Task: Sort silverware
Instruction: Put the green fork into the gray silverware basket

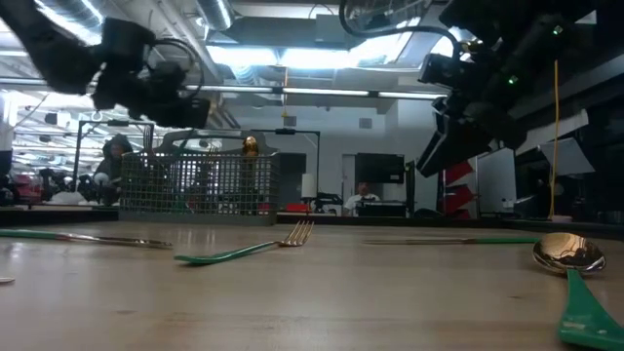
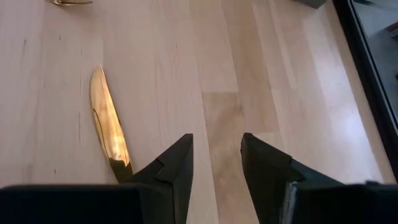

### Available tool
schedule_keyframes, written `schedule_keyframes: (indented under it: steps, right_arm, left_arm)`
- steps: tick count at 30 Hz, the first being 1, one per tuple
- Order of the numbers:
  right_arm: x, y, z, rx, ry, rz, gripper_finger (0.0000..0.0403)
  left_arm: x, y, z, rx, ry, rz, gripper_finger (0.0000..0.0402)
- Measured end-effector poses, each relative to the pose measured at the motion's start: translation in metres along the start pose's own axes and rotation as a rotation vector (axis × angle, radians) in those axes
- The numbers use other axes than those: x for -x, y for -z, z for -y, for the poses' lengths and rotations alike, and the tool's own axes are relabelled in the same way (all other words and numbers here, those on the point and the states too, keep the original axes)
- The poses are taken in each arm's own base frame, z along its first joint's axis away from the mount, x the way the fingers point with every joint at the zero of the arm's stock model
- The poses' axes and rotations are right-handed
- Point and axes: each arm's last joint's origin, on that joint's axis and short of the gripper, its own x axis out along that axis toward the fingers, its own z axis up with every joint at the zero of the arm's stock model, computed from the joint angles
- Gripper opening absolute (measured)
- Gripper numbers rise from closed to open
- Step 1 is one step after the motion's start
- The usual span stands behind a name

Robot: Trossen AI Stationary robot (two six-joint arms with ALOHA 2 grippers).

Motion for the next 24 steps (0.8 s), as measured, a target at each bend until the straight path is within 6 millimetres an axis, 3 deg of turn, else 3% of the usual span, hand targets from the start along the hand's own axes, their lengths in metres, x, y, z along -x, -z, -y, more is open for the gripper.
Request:
schedule_keyframes:
  steps: [4, 11, 18, 24]
  right_arm:
    - [0.000, 0.000, 0.000, -0.002, 0.000, 0.004, 0.0136]
    - [0.000, -0.001, 0.000, -0.005, 0.000, 0.010, 0.0136]
    - [0.000, -0.001, 0.000, -0.008, -0.016, 0.010, 0.0136]
    - [0.000, -0.001, -0.005, -0.039, -0.159, 0.007, 0.0136]
  left_arm:
    - [0.010, 0.012, -0.002, 0.007, 0.034, 0.058, 0.0008]
    - [0.016, 0.029, -0.001, -0.037, 0.054, -0.029, 0.0029]
    - [0.016, 0.030, -0.001, 0.003, 0.059, -0.038, 0.0059]
    - [0.016, 0.030, 0.000, 0.152, 0.061, -0.043, 0.0112]
